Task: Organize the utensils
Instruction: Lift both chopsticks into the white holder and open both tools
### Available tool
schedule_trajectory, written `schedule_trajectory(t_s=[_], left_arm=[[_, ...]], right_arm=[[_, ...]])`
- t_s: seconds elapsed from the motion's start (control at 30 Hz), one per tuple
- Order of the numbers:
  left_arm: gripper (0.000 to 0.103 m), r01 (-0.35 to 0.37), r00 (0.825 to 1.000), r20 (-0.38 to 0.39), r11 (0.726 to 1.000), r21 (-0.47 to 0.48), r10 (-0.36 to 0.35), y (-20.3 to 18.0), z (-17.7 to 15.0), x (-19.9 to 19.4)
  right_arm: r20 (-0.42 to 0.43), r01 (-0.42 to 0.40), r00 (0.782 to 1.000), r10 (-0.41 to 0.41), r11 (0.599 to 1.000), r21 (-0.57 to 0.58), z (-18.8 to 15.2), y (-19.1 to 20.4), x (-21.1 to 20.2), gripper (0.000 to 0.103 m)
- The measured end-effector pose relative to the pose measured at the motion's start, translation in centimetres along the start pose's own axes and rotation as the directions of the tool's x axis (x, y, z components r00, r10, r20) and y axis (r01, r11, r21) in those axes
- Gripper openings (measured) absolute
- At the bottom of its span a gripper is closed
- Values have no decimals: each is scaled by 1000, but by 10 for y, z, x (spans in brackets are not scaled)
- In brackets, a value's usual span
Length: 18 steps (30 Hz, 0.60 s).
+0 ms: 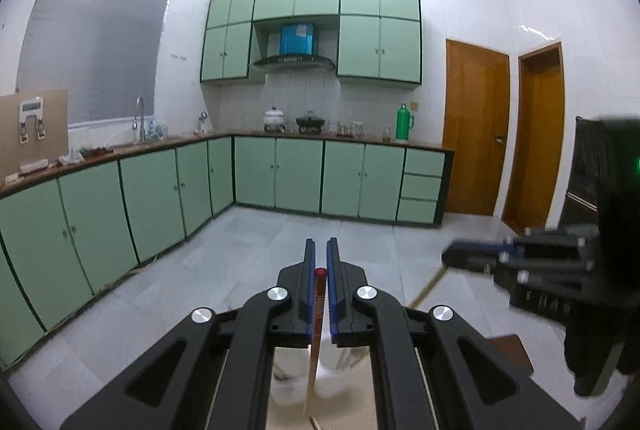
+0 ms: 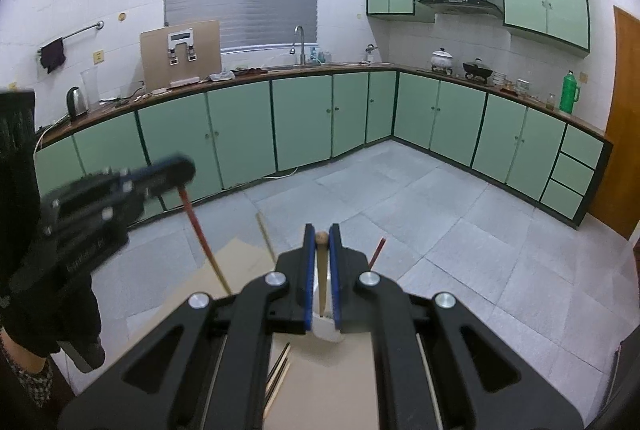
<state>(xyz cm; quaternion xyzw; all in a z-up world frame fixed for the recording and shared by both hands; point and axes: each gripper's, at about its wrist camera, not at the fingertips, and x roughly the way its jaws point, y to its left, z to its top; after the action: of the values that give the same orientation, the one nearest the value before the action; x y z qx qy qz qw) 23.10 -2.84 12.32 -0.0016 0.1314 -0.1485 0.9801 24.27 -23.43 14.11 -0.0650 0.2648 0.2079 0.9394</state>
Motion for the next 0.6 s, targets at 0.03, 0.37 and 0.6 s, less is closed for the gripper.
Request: schedule_trajectory(t_s=[0.03,0.37,0.6], left_arm=[[5,-1,1000,11,1000,-3,1,1,7,6],[5,-31,999,-17,999,-26,30,11,-4,80],[6,-28,986,-163,999,-45,20,25,-49,133]], right_arm=[[-2,3,1000,-3,1000,3,2,-2,6,6],[-85,21,996,-17,999,39,-6,-17,84,6],[-163,11,987,-4,999,45,-33,-16,126,6]])
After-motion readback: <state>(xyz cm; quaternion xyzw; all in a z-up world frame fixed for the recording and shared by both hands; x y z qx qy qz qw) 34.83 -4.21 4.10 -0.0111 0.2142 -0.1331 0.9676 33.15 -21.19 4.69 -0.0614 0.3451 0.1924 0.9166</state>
